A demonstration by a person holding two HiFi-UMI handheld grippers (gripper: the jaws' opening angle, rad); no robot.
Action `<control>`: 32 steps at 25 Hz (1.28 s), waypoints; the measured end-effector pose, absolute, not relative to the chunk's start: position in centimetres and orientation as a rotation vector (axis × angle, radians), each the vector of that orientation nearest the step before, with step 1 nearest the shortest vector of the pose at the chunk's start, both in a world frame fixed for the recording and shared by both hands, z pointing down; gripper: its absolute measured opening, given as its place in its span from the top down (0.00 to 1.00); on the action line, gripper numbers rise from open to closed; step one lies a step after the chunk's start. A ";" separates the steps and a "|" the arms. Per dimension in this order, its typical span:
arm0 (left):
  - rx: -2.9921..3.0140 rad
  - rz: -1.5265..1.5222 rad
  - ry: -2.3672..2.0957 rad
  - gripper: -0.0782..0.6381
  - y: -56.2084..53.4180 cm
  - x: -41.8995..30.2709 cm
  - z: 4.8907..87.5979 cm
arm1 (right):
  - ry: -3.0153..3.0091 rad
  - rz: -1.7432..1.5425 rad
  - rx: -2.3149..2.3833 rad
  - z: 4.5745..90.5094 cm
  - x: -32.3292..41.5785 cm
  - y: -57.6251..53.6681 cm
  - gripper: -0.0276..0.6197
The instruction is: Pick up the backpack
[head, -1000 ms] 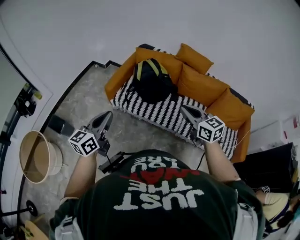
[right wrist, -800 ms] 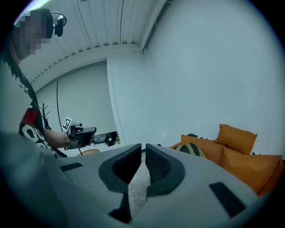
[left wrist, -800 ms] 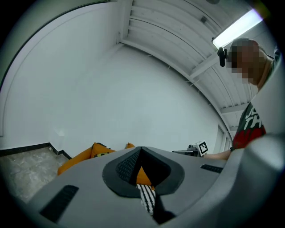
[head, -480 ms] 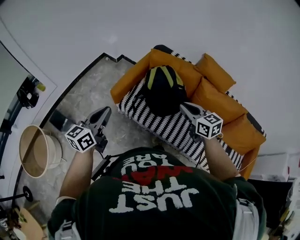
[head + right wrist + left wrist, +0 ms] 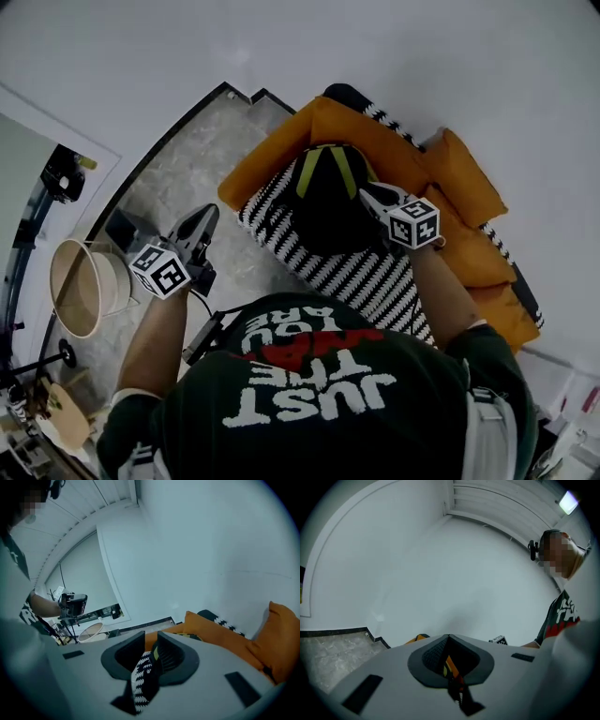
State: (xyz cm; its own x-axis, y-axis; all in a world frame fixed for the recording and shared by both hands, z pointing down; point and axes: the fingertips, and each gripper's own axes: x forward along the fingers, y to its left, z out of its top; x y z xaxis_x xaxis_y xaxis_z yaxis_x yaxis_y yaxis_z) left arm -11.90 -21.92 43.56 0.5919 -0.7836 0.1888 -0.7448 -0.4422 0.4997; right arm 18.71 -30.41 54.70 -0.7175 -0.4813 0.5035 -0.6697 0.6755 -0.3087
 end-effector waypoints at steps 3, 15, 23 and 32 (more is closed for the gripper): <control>2.254 -0.067 -1.187 0.88 -24.4 -11.2 46.0 | -2.431 0.709 0.856 58.8 18.8 -32.9 0.75; 2.277 0.063 -1.026 0.88 -32.1 -8.2 58.7 | -2.175 0.854 0.830 74.7 21.0 -40.5 0.53; 2.216 0.069 -0.956 0.88 -30.9 -6.1 63.4 | -2.190 1.007 0.535 79.2 18.6 -39.7 0.52; 2.173 0.039 -0.930 0.88 -29.8 -5.1 65.2 | -2.262 1.304 0.258 80.3 14.0 -36.7 0.65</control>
State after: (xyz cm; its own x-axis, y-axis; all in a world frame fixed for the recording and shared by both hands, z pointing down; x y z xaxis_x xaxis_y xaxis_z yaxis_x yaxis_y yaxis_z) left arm -5.08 -29.82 65.25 0.7346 -0.6075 0.3022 -0.6308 -0.4474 0.6340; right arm 14.01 -36.75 80.26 -0.8508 0.0874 0.5182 -0.4048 0.5200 -0.7522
